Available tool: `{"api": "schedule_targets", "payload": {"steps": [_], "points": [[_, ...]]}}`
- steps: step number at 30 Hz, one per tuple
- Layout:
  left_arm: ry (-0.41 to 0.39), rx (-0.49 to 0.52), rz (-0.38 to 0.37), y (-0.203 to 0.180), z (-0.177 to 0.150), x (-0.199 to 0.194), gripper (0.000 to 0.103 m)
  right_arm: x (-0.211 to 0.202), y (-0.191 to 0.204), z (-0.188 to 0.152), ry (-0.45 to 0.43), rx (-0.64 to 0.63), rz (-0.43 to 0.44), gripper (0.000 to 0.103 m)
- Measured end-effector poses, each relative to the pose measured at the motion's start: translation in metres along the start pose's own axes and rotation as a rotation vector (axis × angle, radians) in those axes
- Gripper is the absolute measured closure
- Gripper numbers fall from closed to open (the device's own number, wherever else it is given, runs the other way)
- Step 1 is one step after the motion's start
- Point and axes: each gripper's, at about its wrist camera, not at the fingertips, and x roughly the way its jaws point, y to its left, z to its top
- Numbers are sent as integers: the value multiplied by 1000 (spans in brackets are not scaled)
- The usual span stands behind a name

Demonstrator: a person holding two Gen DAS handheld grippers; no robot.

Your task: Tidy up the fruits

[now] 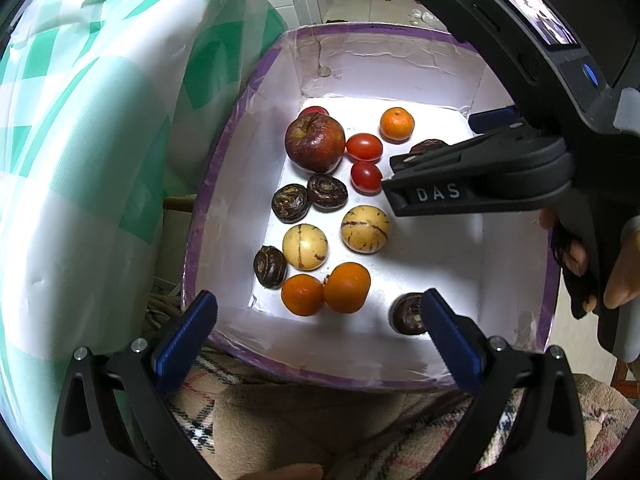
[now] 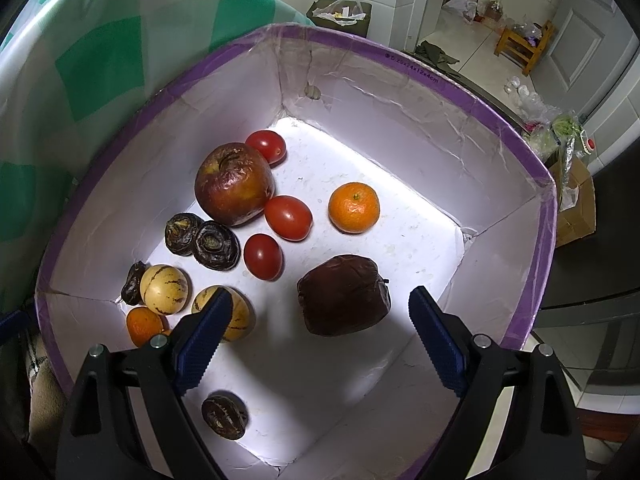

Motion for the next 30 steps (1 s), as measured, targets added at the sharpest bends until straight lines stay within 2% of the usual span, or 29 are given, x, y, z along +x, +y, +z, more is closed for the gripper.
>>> {"api": "schedule_targets", "payload": {"steps": [30], "points": [[-3,-5,16,0,1,-1,2,3,3,3,8,-3,8,16]]}}
